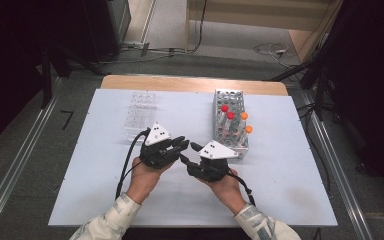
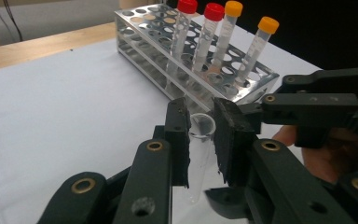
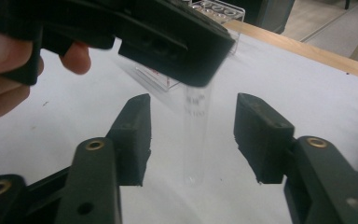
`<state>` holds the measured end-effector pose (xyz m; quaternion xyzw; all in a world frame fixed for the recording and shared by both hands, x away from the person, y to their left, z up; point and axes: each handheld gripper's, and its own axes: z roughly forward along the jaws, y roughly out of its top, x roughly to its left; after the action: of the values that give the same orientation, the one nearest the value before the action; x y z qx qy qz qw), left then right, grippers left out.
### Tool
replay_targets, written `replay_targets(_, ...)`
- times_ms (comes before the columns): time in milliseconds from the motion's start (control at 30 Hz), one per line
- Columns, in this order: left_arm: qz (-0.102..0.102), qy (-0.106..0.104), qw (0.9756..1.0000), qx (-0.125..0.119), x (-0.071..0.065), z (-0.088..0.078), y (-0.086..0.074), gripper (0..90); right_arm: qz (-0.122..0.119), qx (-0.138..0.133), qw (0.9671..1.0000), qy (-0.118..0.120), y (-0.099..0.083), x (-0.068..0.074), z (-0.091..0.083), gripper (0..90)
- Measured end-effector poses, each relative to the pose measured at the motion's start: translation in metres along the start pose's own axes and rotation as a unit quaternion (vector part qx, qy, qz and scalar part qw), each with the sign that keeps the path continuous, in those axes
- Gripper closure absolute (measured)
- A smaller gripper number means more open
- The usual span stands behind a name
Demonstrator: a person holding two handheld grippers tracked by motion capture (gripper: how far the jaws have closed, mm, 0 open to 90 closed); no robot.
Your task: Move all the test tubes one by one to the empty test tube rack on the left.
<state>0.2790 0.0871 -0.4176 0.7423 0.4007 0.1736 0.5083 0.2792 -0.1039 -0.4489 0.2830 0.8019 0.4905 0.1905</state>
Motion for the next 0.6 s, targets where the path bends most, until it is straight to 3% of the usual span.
replay_targets(100, 0.000, 0.005, 1.0000, -0.001, 0.003, -0.003, 0.002, 76.6, 0.003, -0.002, 1.0000, 0.001, -0.001, -0.004, -0.007, 37.5)
replay_targets(433, -0.018, 0.015, 0.9995, -0.023, 0.020, -0.016, 0.014, 76.7, 0.008, -0.001, 0.9999, -0.007, -0.009, -0.020, -0.035, 35.3)
replay_targets(600, -0.030, 0.032, 0.9984, -0.036, 0.033, -0.025, 0.022, 76.7, 0.009, -0.002, 0.9999, -0.013, -0.014, -0.026, -0.049, 35.7)
